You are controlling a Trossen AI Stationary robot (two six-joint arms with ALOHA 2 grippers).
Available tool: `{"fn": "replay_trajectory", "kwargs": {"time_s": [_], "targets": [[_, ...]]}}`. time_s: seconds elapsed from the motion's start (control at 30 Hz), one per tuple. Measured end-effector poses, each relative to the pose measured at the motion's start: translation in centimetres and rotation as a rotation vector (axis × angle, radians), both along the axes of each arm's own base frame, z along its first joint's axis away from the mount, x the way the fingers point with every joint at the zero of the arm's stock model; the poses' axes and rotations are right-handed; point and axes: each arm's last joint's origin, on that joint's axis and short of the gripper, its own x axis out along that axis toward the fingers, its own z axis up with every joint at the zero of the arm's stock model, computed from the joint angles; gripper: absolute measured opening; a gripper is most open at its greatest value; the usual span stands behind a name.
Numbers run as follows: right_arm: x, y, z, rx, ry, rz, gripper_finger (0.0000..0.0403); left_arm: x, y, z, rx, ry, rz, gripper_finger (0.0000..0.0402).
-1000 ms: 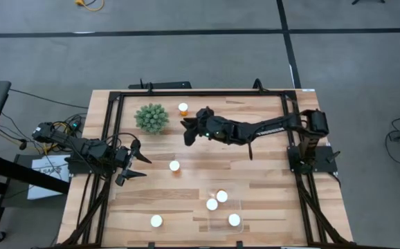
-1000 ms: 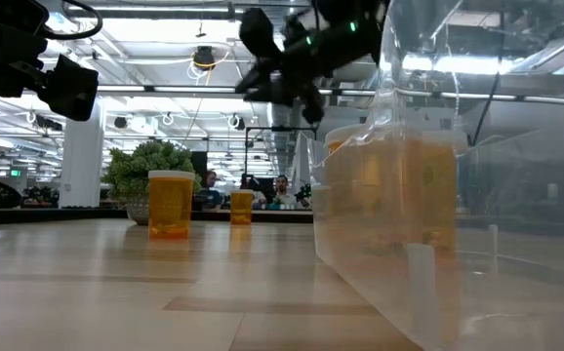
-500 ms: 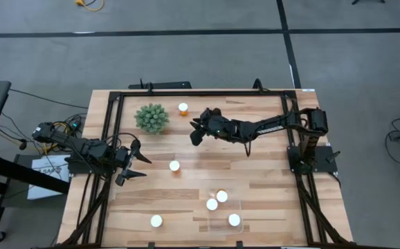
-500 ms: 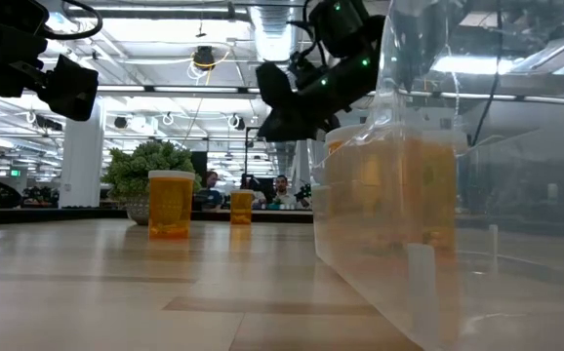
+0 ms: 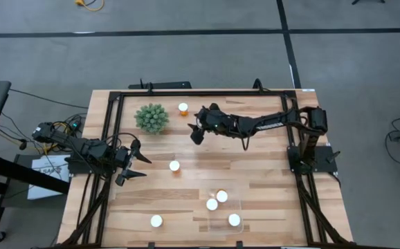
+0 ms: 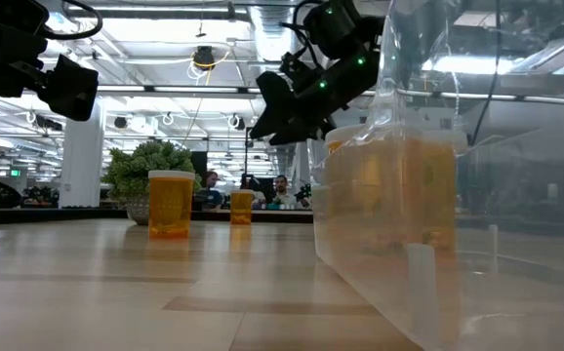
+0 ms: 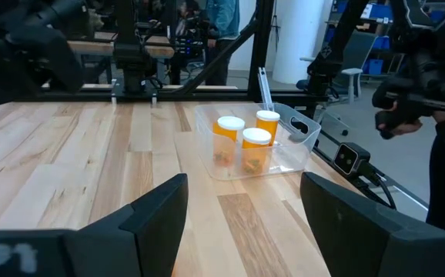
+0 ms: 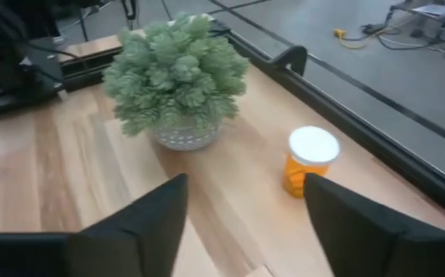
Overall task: Pick and place pill bottles into a basket
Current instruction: Put the top orange pill bottle into the transparent bin
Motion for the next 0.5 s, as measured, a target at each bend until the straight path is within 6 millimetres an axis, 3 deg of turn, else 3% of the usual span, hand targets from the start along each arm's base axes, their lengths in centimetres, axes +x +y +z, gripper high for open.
{"fn": "replay_trajectory", "kwargs": {"time_s": [0.23,0.3,0.5], "targets": [[0.2,-1.6,-0.6,0.007,0.023,-0.033,0.0325,0.0,0.0,0.0,0.000,0.000,0.000,0.0242],[0.3,-2.0,-1.2,0.021,0.108,-0.039,0.0333,0.0,0.0,0.0,0.000,0.000,0.000,0.0242],[3.7,-2.7,-2.3,0.006,0.334,-0.002,0.0345,0.0,0.0,0.0,0.000,0.000,0.000,0.0242]]}}
